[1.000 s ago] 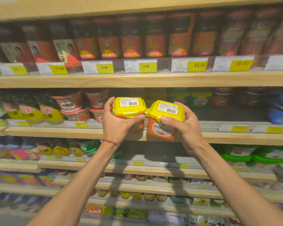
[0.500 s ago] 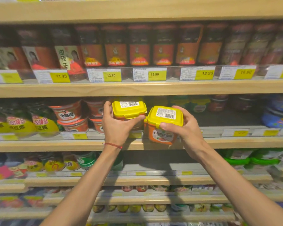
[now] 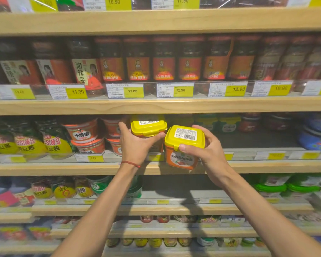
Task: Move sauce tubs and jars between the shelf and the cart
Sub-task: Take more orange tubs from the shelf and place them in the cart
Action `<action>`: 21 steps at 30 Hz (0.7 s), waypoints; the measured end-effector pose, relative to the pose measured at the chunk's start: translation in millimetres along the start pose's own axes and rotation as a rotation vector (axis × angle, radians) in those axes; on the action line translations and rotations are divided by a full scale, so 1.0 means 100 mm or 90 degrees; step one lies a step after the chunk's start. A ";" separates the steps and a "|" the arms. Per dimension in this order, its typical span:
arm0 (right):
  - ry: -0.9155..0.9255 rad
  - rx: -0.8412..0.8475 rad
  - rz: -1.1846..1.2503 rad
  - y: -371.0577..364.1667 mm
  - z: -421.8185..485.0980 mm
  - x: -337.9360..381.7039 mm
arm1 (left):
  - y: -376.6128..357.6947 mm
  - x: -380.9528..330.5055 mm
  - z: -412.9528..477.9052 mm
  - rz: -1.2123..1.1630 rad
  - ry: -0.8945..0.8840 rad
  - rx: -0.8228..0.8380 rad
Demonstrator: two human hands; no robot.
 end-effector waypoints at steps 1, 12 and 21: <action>0.000 0.001 -0.001 0.00 0.00 0.00 | 0.00 0.01 0.02 0.024 0.003 0.003; -0.005 0.011 0.003 0.00 0.02 -0.01 | 0.03 0.07 -0.11 -0.061 0.040 -0.093; -0.019 0.021 0.021 0.07 0.04 -0.01 | -0.10 0.22 -0.06 -0.096 0.035 -0.001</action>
Point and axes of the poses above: each hand's wrist, its own z-axis towards the middle knuckle, its own y-axis out of the back of the hand, x = y × z, the point moved 9 cm from there along z, towards the middle knuckle, and after that the axes turned 10 degrees about -y, right-handed, at the moved point
